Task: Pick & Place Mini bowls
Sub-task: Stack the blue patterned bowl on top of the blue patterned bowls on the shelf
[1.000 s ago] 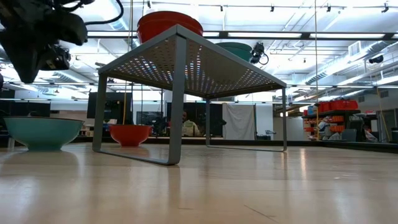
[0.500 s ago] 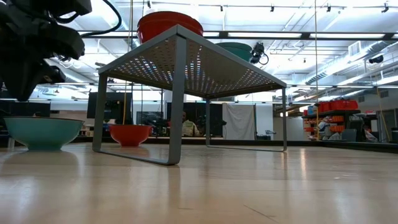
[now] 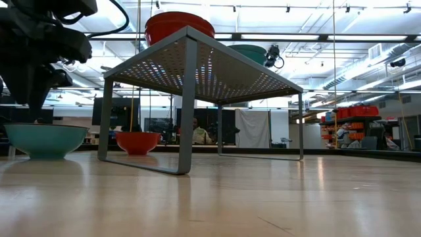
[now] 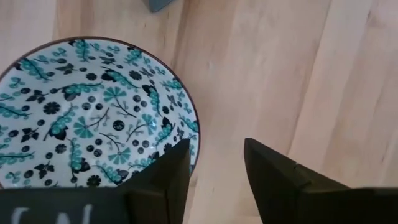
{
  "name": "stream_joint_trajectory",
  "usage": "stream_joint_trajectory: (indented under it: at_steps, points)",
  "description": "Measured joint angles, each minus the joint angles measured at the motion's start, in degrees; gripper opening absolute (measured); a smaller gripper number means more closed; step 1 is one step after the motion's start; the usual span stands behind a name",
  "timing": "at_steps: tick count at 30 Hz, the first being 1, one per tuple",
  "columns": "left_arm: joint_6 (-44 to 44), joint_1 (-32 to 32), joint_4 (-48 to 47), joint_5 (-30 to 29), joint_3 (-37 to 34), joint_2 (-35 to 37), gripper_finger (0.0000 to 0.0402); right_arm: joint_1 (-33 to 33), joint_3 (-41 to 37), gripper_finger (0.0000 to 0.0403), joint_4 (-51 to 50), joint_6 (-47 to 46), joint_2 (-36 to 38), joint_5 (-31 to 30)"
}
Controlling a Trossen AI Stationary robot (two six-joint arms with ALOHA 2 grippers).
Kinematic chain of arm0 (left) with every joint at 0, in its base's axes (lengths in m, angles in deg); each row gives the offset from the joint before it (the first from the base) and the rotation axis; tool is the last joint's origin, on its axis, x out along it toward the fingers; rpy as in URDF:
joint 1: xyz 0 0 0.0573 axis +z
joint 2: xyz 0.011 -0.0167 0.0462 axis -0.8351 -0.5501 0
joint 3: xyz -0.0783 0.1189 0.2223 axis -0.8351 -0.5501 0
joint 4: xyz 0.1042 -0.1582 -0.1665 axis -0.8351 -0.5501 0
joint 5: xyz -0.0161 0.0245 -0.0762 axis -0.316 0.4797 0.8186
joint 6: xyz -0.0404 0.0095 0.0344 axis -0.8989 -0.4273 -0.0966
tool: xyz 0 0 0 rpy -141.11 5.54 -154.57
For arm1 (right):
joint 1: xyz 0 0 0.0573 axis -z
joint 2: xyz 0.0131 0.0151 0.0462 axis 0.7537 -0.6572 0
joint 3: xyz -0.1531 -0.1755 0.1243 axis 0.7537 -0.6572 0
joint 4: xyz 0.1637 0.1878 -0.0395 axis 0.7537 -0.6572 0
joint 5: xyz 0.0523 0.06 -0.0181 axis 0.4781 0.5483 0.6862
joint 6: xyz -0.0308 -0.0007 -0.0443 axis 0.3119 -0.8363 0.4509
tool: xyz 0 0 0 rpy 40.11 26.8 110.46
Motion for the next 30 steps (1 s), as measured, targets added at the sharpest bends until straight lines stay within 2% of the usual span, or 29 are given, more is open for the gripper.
stream_joint_trajectory:
  at_steps: [12,20,30]
  points:
    - [1.08,0.0,0.54,0.59,-4.18,0.0,0.0145,-0.01,0.0,0.0027,0.0,0.02,0.0,0.0]
    - [-1.62,0.12,3.95,0.2,-6.52,0.0,0.0144,0.0,0.0,0.0027,0.0,0.0,-0.01,0.0]
    - [-2.79,0.13,4.12,-1.86,-6.69,-0.11,0.0144,0.0,0.0,0.0027,0.02,0.0,0.0,0.0]
